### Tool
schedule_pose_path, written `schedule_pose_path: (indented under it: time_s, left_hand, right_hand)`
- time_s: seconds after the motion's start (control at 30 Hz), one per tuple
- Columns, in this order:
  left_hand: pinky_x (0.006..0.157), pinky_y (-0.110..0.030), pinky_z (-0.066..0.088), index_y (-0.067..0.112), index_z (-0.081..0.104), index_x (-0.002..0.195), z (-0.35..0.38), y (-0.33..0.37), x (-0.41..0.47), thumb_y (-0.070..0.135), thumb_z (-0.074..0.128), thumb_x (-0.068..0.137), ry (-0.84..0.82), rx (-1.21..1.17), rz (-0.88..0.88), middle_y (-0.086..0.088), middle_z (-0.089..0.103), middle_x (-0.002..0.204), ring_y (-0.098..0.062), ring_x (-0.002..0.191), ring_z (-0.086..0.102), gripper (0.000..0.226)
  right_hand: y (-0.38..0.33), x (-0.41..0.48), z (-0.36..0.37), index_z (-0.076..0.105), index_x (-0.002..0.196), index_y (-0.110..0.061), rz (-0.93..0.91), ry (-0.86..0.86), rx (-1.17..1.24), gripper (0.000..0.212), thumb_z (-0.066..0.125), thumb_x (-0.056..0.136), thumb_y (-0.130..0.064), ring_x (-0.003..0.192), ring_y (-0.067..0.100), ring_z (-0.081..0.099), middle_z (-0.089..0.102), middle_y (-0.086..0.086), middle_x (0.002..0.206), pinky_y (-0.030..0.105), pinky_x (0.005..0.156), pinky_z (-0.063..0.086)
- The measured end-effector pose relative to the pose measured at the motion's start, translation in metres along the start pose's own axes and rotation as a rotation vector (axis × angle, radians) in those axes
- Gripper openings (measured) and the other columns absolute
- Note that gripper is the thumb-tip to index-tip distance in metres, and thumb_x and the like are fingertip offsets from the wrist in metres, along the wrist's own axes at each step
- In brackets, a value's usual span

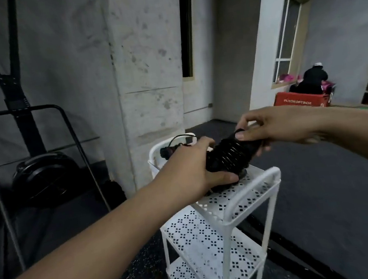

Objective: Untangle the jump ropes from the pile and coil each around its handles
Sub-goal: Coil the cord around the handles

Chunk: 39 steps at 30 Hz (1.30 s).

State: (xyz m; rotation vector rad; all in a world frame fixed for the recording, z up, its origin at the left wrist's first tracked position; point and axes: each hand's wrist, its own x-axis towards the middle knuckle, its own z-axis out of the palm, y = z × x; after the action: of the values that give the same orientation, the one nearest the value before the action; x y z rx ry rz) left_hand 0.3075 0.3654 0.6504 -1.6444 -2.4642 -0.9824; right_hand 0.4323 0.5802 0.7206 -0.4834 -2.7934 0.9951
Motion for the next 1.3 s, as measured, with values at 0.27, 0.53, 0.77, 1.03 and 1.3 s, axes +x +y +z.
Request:
schedule_pose_path:
  time_s: [0.27, 0.53, 0.77, 1.03, 1.3]
  left_hand:
    - [0.077, -0.02, 0.056, 0.039, 0.059, 0.117, 0.027, -0.014, -0.001, 0.043, 0.092, 0.078, -0.089, -0.189, -0.091, 0.017, 0.068, 0.1, 0.006, 0.088, 0.065, 0.052]
    - [0.083, -0.024, 0.056, 0.047, 0.061, 0.121, 0.035, -0.015, -0.004, 0.049, 0.091, 0.078, -0.058, -0.245, -0.063, 0.017, 0.068, 0.104, 0.004, 0.091, 0.066, 0.053]
    - [0.088, -0.035, 0.056, 0.035, 0.074, 0.126, 0.046, -0.021, 0.001, 0.028, 0.087, 0.087, -0.068, -0.018, 0.12, 0.013, 0.066, 0.106, -0.004, 0.096, 0.064, 0.042]
    - [0.096, -0.034, 0.049, 0.043, 0.059, 0.149, 0.047, -0.032, 0.004, 0.047, 0.063, 0.104, -0.166, 0.119, 0.159, 0.011, 0.057, 0.113, -0.009, 0.106, 0.057, 0.045]
    - [0.083, -0.022, 0.05, 0.041, 0.07, 0.133, 0.03, -0.053, -0.021, 0.033, 0.071, 0.1, -0.028, -0.028, 0.108, 0.016, 0.066, 0.107, 0.0, 0.093, 0.062, 0.034]
  right_hand:
    - [0.045, 0.0, -0.001, 0.077, 0.109, -0.034, 0.026, -0.095, -0.048, 0.023, 0.076, 0.094, -0.052, 0.11, 0.016, 0.074, 0.081, -0.002, 0.107, 0.05, 0.115, 0.048]
    - [0.043, 0.002, -0.01, 0.072, 0.112, -0.021, 0.033, -0.213, -0.099, 0.025, 0.077, 0.097, -0.039, 0.109, 0.019, 0.075, 0.082, 0.002, 0.105, 0.048, 0.117, 0.046]
    - [0.036, 0.004, -0.007, 0.076, 0.104, -0.032, 0.006, -0.35, -0.372, 0.012, 0.081, 0.095, -0.038, 0.099, 0.014, 0.072, 0.078, -0.009, 0.1, 0.047, 0.107, 0.051]
    - [0.04, 0.003, 0.002, 0.079, 0.107, -0.032, 0.072, -0.379, -0.433, 0.01, 0.071, 0.103, -0.037, 0.103, -0.002, 0.071, 0.079, -0.019, 0.107, 0.037, 0.11, 0.05]
    - [-0.003, 0.007, 0.016, 0.075, 0.106, -0.039, -0.103, -0.04, -0.5, 0.01, 0.077, 0.097, -0.039, 0.098, -0.003, 0.069, 0.076, -0.021, 0.103, 0.03, 0.096, 0.054]
